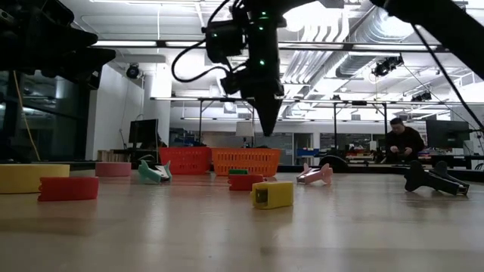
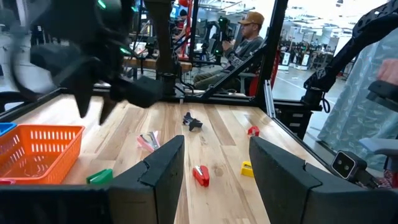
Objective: Pick and place Stapler, Stapler remover, tape
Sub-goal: Put the green stapler into the orange bin
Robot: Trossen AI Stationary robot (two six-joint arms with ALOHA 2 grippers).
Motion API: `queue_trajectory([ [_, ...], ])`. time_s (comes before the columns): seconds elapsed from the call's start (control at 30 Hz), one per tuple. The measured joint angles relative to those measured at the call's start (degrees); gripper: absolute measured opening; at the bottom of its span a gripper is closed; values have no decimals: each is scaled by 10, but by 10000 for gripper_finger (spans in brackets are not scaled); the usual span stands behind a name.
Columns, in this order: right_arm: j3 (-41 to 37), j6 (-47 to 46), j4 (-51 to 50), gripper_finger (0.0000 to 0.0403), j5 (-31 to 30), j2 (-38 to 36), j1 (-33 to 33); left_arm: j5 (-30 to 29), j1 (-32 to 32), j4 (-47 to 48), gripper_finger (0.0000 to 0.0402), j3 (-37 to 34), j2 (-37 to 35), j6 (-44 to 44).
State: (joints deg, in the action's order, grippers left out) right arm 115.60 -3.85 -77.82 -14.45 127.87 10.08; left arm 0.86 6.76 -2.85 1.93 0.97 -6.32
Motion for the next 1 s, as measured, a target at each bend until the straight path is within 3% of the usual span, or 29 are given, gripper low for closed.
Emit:
queue_trajectory([
  [0.43, -397, -38, 419, 144, 17, -213, -40, 0, 0, 0, 179, 0, 0, 0],
  [0.7, -572, -40, 691, 144, 16, -233, -64, 0, 0, 0, 179, 0, 0, 0],
  [1.0, -690, -58, 931, 144, -20, -233, -76, 0, 0, 0, 179, 0, 0, 0],
])
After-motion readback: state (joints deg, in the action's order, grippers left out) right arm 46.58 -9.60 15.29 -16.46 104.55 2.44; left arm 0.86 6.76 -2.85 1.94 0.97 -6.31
